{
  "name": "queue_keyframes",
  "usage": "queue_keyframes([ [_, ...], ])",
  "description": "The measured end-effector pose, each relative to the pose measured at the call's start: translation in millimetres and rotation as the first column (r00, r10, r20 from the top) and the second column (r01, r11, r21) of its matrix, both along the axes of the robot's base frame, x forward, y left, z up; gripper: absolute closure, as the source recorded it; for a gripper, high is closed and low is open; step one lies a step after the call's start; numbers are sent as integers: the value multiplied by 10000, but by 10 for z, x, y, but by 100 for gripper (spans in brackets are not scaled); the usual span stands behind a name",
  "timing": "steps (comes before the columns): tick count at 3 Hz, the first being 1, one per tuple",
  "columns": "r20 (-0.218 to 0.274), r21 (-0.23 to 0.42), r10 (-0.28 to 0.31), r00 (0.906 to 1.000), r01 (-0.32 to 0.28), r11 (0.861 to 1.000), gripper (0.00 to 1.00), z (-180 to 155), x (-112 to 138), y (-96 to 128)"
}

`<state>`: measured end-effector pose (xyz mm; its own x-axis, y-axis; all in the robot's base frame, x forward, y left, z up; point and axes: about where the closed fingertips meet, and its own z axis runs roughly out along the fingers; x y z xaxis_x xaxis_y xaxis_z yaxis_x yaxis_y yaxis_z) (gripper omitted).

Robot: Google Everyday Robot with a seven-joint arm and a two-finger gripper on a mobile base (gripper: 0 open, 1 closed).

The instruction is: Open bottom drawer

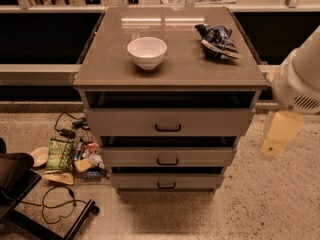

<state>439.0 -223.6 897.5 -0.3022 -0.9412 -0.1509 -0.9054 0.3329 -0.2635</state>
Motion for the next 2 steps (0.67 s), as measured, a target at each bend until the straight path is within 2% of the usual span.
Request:
queue_keyframes([
  [1,-164,-488,-155,9997,147,9987,0,-851,46,-57],
  [2,-371,-1051,-112,9992,72,9944,0,-1810,224,-56],
])
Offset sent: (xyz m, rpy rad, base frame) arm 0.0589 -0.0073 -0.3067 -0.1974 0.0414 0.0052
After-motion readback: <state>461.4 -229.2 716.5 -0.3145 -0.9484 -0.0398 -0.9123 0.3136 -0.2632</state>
